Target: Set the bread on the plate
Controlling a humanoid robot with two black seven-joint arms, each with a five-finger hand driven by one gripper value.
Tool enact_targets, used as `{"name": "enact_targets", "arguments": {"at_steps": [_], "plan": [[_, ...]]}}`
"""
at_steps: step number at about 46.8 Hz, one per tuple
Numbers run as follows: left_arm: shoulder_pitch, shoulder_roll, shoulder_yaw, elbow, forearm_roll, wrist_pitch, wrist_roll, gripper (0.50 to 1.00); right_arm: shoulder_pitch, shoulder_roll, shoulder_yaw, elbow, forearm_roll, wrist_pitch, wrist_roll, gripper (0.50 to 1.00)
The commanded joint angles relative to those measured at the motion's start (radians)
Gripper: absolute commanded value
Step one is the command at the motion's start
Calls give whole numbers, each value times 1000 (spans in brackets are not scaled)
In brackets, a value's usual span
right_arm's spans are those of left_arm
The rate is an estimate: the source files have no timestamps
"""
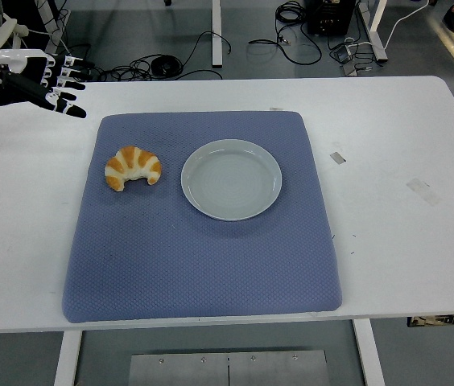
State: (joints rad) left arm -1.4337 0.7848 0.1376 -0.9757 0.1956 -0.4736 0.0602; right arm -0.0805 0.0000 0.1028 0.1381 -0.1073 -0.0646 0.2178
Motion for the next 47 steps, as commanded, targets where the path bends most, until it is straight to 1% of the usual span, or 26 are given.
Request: {"name": "enact_targets", "arguments": {"at_steps": [1, 4, 8, 14, 17, 23, 29, 33, 37, 41, 47], "plan": [[-1, -5, 36, 0, 25, 3, 7, 990, 1, 0, 0, 0, 0, 0, 0, 1000], [-14, -15, 91, 0, 65, 4, 12, 990, -1, 0, 0, 0, 1, 0, 0, 1000], [-63, -42, 128, 2, 169, 16, 12, 990, 1, 0, 0, 0, 0, 0, 0, 1000], [-77, -61, 120, 2, 317, 53, 9, 990, -1, 0, 0, 0, 0, 0, 0, 1000], [-91, -76, 117, -1, 364, 53, 9, 990, 1, 0, 0, 0, 0, 0, 0, 1000], [-102, -101, 117, 0, 403, 55, 9, 992, 1, 0, 0, 0, 0, 0, 0, 1000], [-103, -101, 93, -3, 464, 56, 9, 992, 1, 0, 0, 0, 1, 0, 0, 1000], [-96, -96, 16, -17, 458, 50, 9, 990, 1, 0, 0, 0, 0, 0, 0, 1000], [-67, -94, -44, -9, 446, 52, 10, 990, -1, 0, 0, 0, 0, 0, 0, 1000], [-37, -93, -78, -14, 398, 50, 9, 990, 1, 0, 0, 0, 0, 0, 0, 1000], [-31, -98, -85, -12, 374, 58, 9, 990, 1, 0, 0, 0, 1, 0, 0, 1000]]}}
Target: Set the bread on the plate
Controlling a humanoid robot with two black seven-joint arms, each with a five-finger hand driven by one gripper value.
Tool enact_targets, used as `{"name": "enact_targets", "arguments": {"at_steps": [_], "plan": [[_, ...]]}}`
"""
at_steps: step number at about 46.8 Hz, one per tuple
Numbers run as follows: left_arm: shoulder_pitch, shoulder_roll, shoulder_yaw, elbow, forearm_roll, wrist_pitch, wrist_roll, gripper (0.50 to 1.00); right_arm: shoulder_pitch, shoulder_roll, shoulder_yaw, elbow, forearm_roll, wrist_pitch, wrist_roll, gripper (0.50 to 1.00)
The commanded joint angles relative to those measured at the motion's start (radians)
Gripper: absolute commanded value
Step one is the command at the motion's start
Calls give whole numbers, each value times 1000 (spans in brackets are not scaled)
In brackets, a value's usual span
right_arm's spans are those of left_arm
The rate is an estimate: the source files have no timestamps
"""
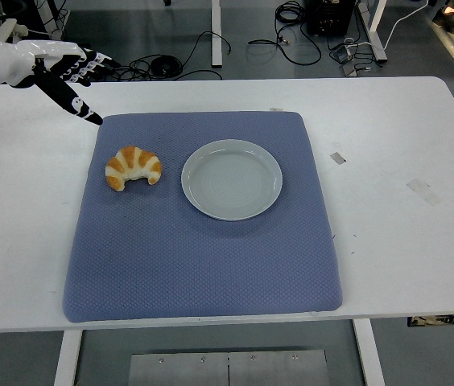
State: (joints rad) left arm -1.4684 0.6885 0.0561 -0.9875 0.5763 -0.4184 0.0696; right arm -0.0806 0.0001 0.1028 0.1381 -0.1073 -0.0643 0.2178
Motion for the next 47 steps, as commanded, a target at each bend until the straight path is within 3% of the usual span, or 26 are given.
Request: {"name": "enact_targets", "arguments": {"at_steps": [1, 9, 15, 18, 28, 36, 40, 47], "plan": [[3, -3, -5, 0, -7, 4, -1, 990, -1, 0, 0, 0, 1, 0, 0, 1000], [26, -9, 2, -2, 0, 27, 1, 990, -1, 0, 0, 0, 0, 0, 0, 1000], [65, -66, 79, -8, 25, 232, -1, 989, -1, 0, 0, 0, 1, 0, 0, 1000], [63, -89, 123, -17, 25, 274, -2, 989, -1, 0, 0, 0, 0, 0, 0, 1000], [57, -92, 128, -23, 13, 273, -27, 990, 1, 0, 0, 0, 0, 0, 0, 1000], [59, -87, 129, -26, -30, 254, -111, 990, -1, 0, 0, 0, 0, 0, 0, 1000], [57, -83, 139, -25, -114, 224, -114, 990, -1, 0, 0, 0, 0, 0, 0, 1000], [60, -84, 212, -25, -113, 225, -97, 989, -1, 0, 0, 0, 0, 0, 0, 1000]]}}
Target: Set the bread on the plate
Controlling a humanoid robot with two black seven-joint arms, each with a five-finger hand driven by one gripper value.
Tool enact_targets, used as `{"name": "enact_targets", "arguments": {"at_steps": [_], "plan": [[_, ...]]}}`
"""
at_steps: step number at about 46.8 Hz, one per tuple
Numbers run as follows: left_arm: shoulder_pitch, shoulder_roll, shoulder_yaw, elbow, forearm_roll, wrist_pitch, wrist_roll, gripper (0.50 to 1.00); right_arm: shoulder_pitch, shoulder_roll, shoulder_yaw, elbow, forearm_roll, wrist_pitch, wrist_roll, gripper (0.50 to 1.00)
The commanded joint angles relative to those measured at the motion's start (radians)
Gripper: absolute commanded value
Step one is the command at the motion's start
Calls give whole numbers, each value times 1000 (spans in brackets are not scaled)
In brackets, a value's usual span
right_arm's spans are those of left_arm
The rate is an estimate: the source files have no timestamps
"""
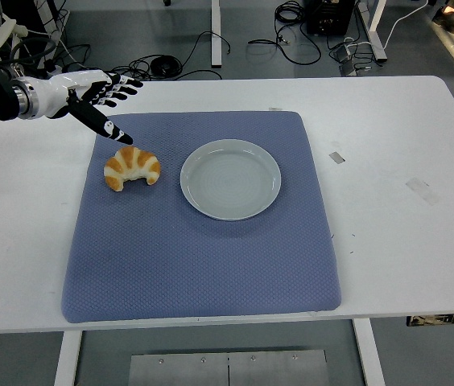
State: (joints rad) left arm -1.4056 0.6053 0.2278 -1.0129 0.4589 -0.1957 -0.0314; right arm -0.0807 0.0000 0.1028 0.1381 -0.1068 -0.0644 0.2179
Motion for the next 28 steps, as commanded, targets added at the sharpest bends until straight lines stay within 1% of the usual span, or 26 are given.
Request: {"name": "enact_targets", "arguments": {"at_steps": [1, 8, 16, 22, 28], "plan": [[-6, -1, 56, 1, 7, 2, 4, 989, -1, 0, 0, 0, -1, 0, 0, 1000], [-12, 8, 81, 1, 76, 30, 2, 989, -1, 0, 0, 0, -1, 0, 0, 1000], [-13, 13, 81, -1, 127, 30, 2, 990, -1, 0, 0, 0, 1, 0, 0, 1000], [-3, 1, 77, -1, 179, 30, 1, 990, -1, 0, 0, 0, -1, 0, 0, 1000], [0, -1, 76, -9, 188, 30, 1, 989, -1, 0, 0, 0, 1, 0, 0, 1000]]}}
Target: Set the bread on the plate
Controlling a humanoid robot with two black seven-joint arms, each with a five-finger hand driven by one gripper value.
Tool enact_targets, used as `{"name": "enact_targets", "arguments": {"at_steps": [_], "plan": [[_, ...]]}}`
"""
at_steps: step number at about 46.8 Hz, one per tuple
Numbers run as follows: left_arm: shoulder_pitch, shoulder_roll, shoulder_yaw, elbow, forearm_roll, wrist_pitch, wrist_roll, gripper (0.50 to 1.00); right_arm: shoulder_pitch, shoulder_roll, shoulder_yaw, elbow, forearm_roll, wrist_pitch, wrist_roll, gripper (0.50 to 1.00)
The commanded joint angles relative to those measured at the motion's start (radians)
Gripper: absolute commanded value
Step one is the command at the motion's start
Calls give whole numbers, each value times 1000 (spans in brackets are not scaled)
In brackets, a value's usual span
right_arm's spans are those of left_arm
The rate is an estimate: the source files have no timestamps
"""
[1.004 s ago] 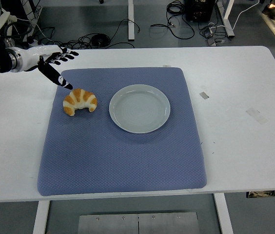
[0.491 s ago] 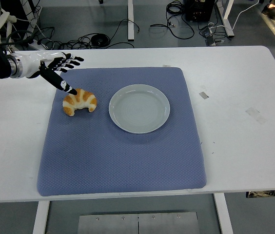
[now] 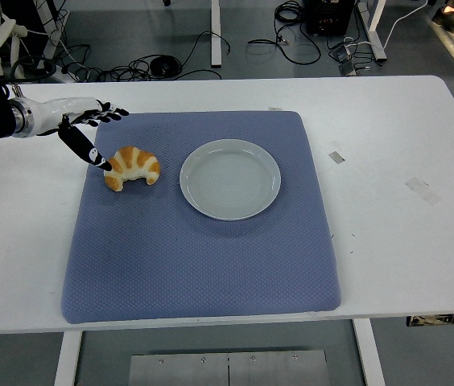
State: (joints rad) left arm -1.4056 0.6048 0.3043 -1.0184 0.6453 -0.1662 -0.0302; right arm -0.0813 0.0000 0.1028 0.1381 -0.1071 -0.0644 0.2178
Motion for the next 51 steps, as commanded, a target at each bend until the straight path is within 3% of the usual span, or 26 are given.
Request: {"name": "enact_targets", "arguments": {"at_steps": [1, 18, 40, 51], "plan": [[2, -2, -1, -5, 2, 1, 1, 989, 0, 0, 0, 0, 0, 0, 0, 1000], [57, -30, 2, 0, 1, 56, 6, 987, 0, 0, 0, 0, 0, 0, 0, 1000], [62, -31, 1, 7, 1, 109, 3, 981, 0, 0, 0, 0, 0, 0, 0, 1000], [88, -76, -8, 7, -10, 131, 3, 981, 0, 0, 0, 0, 0, 0, 0, 1000]]}}
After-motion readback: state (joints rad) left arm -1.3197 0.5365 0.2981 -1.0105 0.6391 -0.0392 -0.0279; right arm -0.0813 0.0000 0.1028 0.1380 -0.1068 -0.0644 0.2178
